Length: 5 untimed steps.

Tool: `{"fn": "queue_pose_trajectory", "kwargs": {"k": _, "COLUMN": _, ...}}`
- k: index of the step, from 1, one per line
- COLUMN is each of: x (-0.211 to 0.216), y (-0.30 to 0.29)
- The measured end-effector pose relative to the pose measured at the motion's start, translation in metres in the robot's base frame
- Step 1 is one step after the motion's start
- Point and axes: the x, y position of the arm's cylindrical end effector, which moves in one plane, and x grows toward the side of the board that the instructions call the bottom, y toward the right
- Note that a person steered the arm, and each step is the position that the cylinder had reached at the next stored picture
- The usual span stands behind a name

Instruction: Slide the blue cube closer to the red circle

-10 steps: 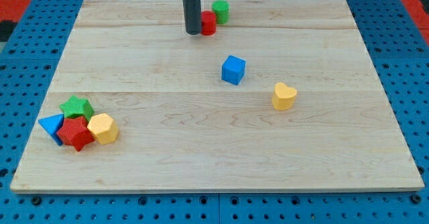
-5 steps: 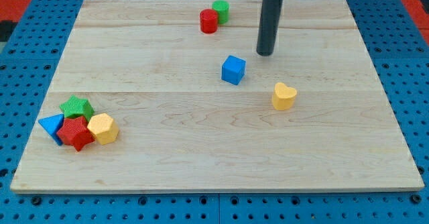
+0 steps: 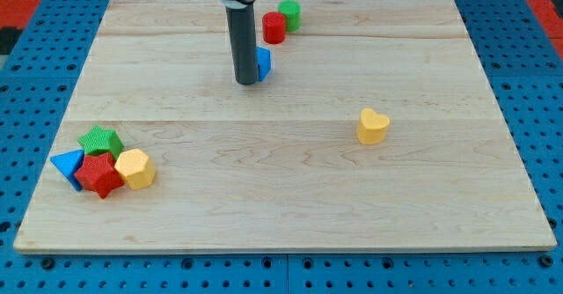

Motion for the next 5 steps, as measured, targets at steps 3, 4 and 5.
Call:
{"fn": "queue_pose_trajectory", "kwargs": {"k": 3, "x": -0.043, "y": 0.001}}
{"fn": "queue_pose_trajectory", "kwargs": {"k": 4, "x": -0.019, "y": 0.05}}
{"fn": "queue_pose_trajectory", "kwargs": {"k": 5, "x": 0.002, "y": 0.13}}
